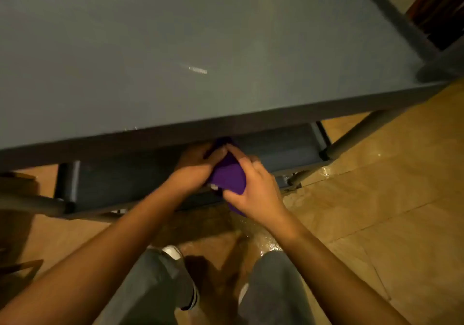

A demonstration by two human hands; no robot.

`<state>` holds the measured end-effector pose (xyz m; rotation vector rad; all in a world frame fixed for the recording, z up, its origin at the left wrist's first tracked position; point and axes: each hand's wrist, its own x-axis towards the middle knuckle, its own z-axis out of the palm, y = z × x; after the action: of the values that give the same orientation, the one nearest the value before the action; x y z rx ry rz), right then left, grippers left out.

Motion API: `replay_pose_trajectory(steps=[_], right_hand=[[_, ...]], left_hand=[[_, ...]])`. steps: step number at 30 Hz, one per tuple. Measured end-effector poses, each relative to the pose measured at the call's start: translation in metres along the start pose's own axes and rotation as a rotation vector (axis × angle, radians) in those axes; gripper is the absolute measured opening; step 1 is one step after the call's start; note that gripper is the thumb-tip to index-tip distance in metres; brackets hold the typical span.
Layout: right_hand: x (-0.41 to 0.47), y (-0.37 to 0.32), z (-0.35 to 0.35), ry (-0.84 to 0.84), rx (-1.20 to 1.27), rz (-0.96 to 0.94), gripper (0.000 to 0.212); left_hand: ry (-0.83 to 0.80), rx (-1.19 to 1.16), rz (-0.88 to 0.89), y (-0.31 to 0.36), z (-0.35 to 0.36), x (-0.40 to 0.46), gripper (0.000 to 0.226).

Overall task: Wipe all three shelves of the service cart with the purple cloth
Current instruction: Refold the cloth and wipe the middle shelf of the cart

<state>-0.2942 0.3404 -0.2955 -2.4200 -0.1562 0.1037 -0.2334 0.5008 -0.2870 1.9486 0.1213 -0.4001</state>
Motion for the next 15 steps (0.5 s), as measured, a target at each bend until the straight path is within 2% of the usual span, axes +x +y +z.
replay_pose_trajectory(steps=[3, 8, 15], right_hand=[[0.035, 0.020, 0.041, 0.079, 0.011, -0.006, 0.091], [0.079, 0.047, 0.077, 0.154, -0.012, -0.095, 0.092], [0.089, 0.068, 0.102, 0.268, -0.032, -0.248, 0.087]], left_hand=[[0.078, 0.072, 0.130, -0.033, -0.003, 0.042, 0.030], [0.162, 0.069, 0.338, -0.068, -0.009, 0.087, 0.036], [0.216, 0.103, 0.504, -0.102, -0.009, 0.103, 0.047]])
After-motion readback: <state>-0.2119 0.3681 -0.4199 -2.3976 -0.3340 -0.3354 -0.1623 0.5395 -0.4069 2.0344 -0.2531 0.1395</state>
